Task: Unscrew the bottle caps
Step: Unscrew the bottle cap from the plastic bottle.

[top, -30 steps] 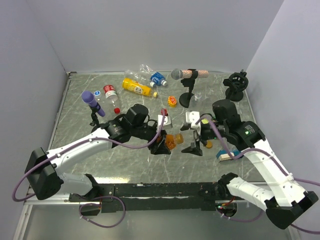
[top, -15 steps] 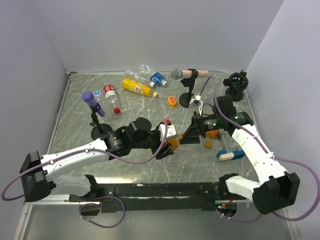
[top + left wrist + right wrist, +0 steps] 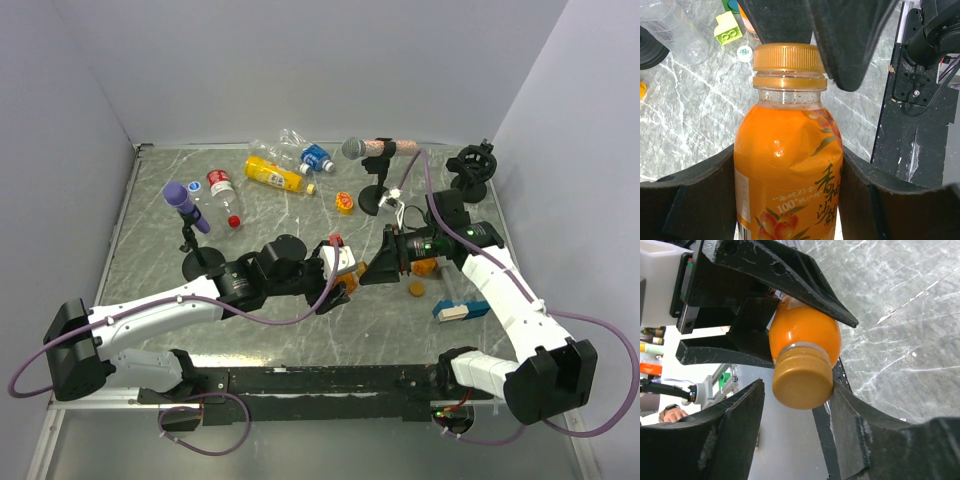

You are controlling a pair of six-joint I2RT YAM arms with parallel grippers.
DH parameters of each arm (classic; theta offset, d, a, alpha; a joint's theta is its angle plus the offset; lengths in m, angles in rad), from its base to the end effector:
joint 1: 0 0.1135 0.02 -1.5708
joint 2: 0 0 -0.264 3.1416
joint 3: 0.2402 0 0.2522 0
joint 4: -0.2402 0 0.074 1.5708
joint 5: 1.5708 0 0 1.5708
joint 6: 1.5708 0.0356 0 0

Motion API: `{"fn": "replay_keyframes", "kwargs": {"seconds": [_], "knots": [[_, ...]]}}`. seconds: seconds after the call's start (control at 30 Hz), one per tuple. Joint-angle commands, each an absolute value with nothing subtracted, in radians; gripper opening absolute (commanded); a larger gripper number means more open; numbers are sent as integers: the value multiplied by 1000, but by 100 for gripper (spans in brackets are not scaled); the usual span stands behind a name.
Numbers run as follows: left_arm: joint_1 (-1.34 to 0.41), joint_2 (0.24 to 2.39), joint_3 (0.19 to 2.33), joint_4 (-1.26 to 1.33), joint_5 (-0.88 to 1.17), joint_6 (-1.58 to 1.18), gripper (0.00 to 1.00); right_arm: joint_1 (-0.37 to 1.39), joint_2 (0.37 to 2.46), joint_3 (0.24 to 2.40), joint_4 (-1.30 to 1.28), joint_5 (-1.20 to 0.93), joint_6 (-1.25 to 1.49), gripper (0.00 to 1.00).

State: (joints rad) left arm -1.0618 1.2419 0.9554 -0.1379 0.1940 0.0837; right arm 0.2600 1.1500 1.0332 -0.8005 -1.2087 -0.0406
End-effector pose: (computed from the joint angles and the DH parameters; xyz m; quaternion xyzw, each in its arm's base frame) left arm 0.1333 -0.2530 0.3068 0.4973 0.6743 -0.3254 0.4383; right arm 0.1993 0.0875 0.3167 -0.2970 0.7432 0.5638 0.2036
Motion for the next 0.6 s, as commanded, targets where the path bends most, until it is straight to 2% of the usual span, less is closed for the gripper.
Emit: {"fn": "replay_keyframes", "kwargs": {"seconds": [0.0, 0.1, 0.27, 0.33, 0.4, 0.57], "knots": [[-1068, 1244, 983, -95, 207, 71, 13, 256, 1154, 1066, -767, -1243, -21, 59], [-1068, 1244, 983, -100, 219, 72, 13, 256, 1149, 1062, -758, -1239, -23, 56], [-1068, 1246, 985, -115, 239, 77, 13, 258, 1143, 1060, -773, -1261, -78, 22], [-1066, 1241, 980, -117, 273, 69, 13, 259, 1135, 1065, -796, -1272, -135, 12], [-1065, 1236, 973, -112, 326, 63, 13, 264, 1132, 1071, -828, -1284, -205, 7], [-1029, 1244, 977, -130, 519, 29, 13, 339, 1121, 1111, -942, -1223, -447, 1]]}}
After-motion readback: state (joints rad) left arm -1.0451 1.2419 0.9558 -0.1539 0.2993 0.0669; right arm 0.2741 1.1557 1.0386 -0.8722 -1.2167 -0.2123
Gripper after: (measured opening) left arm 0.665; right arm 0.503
